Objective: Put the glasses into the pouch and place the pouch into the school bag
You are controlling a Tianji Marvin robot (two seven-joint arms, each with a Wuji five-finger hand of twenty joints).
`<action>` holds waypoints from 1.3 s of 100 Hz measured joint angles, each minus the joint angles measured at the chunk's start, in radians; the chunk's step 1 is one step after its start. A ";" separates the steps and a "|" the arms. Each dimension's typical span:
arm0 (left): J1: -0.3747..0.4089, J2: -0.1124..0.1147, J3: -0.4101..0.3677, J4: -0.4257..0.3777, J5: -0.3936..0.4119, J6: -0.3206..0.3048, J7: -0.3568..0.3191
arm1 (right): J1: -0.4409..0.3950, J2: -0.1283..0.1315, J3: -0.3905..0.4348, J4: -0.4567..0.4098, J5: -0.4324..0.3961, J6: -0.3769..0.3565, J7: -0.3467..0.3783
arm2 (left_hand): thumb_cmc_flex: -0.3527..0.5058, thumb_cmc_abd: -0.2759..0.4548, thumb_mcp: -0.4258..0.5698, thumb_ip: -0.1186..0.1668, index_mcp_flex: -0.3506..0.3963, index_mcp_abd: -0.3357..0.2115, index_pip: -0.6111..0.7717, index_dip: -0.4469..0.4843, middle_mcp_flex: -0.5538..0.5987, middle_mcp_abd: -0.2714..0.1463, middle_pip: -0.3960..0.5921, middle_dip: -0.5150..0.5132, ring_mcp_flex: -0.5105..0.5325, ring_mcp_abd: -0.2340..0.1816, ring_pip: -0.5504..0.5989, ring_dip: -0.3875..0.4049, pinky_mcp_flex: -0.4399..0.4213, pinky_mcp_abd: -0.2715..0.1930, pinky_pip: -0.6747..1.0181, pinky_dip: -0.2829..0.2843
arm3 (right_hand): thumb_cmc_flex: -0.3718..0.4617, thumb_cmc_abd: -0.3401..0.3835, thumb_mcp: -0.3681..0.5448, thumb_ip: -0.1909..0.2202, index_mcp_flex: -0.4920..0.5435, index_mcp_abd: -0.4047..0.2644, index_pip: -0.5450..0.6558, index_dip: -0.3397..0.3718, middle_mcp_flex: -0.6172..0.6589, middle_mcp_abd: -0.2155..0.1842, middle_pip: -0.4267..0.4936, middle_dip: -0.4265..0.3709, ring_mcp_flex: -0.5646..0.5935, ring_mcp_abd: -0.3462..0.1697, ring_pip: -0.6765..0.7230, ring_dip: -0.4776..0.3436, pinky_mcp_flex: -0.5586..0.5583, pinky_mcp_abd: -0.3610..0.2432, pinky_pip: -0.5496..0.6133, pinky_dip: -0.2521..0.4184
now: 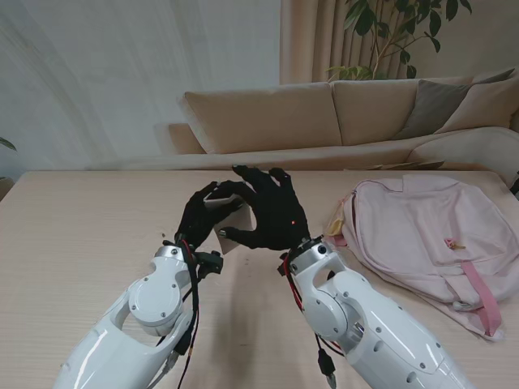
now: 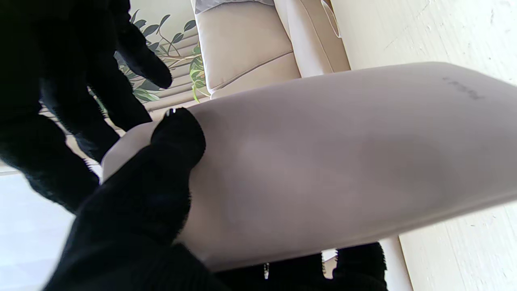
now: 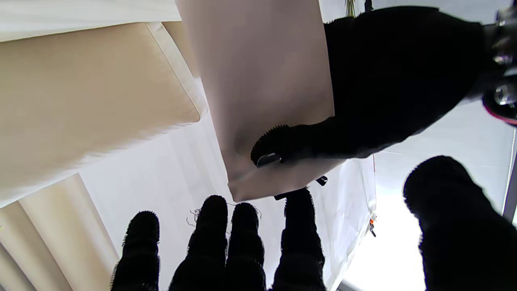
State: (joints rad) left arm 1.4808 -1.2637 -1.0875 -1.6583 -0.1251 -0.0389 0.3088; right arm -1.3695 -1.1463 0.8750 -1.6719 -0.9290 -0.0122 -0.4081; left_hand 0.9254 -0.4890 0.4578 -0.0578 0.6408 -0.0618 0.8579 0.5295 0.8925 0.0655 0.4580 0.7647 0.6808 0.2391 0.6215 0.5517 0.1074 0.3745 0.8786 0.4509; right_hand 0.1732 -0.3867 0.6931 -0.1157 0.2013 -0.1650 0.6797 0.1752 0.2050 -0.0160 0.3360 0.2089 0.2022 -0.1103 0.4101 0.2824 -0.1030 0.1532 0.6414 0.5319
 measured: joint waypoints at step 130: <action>0.032 0.007 -0.023 -0.010 0.040 0.004 0.006 | -0.230 0.061 0.338 0.140 -0.157 0.312 0.180 | -0.005 0.002 -0.007 0.000 0.046 -0.012 0.021 -0.009 0.064 -0.001 -0.011 0.011 0.015 0.004 0.022 0.000 0.002 0.000 0.000 0.000 | -0.099 -0.231 0.064 0.012 -0.075 0.193 -0.074 -0.023 0.000 0.079 0.145 0.045 0.001 0.072 0.001 0.001 -0.002 0.012 -0.001 0.028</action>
State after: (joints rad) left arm 1.5129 -1.2570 -1.1101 -1.6679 -0.0856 -0.0352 0.3150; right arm -1.5997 -1.0854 1.2129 -1.5323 -1.0857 0.2998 -0.2281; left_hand 0.9203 -0.4866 0.4511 -0.0577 0.6866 -0.0736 0.8784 0.5204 0.9561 0.0643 0.4472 0.7760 0.6960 0.2430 0.6439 0.5521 0.1094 0.3745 0.8787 0.4511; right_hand 0.0737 -0.6179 0.7574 -0.1040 0.1260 0.0282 0.6056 0.1520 0.2050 0.0634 0.4806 0.2542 0.2036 -0.0384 0.4108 0.2835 -0.1046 0.1651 0.6408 0.5599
